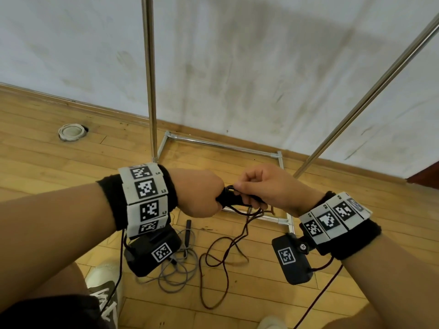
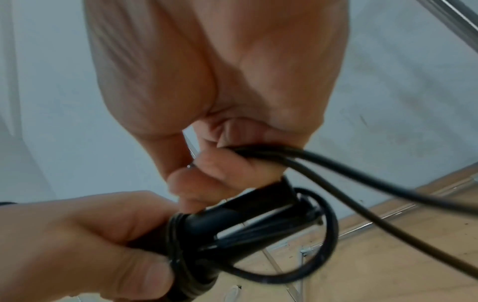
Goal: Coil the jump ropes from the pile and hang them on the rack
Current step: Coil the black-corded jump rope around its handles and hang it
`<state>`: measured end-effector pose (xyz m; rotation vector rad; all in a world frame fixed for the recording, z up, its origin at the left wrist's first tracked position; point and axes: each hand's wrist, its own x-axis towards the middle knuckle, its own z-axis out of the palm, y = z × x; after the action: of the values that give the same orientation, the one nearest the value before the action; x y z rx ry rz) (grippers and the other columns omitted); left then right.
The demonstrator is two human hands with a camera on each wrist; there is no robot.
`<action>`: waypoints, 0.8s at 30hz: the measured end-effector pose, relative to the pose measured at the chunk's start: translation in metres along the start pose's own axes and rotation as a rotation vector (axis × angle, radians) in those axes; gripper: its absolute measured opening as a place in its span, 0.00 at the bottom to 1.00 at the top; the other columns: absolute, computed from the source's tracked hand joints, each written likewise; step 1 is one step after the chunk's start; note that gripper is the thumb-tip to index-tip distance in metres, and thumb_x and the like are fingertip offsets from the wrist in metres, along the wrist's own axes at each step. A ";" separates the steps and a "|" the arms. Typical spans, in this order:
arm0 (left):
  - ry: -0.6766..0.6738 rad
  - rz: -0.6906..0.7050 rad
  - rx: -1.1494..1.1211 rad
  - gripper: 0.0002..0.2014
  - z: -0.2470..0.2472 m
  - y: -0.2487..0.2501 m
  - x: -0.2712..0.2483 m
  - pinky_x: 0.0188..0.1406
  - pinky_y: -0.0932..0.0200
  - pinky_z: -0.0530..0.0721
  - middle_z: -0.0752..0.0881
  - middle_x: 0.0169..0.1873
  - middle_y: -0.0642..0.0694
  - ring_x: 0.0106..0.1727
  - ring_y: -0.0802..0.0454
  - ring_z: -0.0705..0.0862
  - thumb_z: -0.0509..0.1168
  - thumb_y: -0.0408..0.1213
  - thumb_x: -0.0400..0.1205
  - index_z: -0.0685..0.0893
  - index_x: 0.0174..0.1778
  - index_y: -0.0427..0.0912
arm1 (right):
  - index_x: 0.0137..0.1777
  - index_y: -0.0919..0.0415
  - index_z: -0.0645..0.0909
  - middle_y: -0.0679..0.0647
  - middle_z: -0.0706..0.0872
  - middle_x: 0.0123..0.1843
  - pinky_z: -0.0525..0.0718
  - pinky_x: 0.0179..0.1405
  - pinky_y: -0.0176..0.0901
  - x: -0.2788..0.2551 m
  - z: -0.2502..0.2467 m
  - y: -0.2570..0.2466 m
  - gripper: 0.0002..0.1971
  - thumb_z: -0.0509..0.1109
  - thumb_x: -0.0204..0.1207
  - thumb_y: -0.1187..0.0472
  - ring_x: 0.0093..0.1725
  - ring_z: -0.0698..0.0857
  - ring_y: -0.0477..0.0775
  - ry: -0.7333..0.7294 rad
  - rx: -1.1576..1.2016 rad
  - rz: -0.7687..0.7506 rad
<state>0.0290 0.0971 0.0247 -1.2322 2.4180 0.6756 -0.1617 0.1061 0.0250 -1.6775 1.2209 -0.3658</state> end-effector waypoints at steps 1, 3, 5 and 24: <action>0.033 -0.007 -0.022 0.12 -0.001 -0.001 0.001 0.29 0.58 0.78 0.87 0.42 0.42 0.33 0.50 0.80 0.59 0.45 0.87 0.83 0.51 0.41 | 0.46 0.68 0.85 0.56 0.87 0.32 0.78 0.25 0.34 -0.002 0.000 -0.002 0.07 0.69 0.82 0.64 0.25 0.81 0.45 0.012 0.020 -0.007; 0.128 -0.021 -0.056 0.11 -0.003 -0.003 0.003 0.28 0.58 0.78 0.85 0.39 0.45 0.32 0.51 0.80 0.60 0.44 0.87 0.82 0.48 0.42 | 0.52 0.70 0.84 0.59 0.90 0.38 0.84 0.32 0.37 -0.007 -0.002 -0.002 0.05 0.68 0.81 0.69 0.33 0.87 0.47 0.024 0.101 -0.022; 0.237 -0.025 -0.087 0.09 -0.007 -0.007 0.003 0.32 0.54 0.81 0.85 0.38 0.46 0.34 0.50 0.82 0.61 0.44 0.86 0.81 0.46 0.43 | 0.57 0.71 0.83 0.63 0.91 0.44 0.88 0.41 0.41 -0.011 -0.002 -0.001 0.08 0.68 0.80 0.74 0.41 0.91 0.52 0.045 0.195 -0.056; 0.360 0.323 -0.673 0.08 -0.033 -0.008 -0.021 0.31 0.69 0.81 0.89 0.35 0.50 0.32 0.57 0.87 0.63 0.40 0.87 0.81 0.47 0.60 | 0.46 0.52 0.87 0.42 0.86 0.31 0.78 0.34 0.35 -0.025 0.009 0.007 0.11 0.66 0.84 0.65 0.29 0.79 0.41 0.327 -0.021 -0.245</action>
<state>0.0444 0.0888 0.0609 -1.2779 2.8300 1.5823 -0.1702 0.1319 0.0222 -1.8397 1.2551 -0.8053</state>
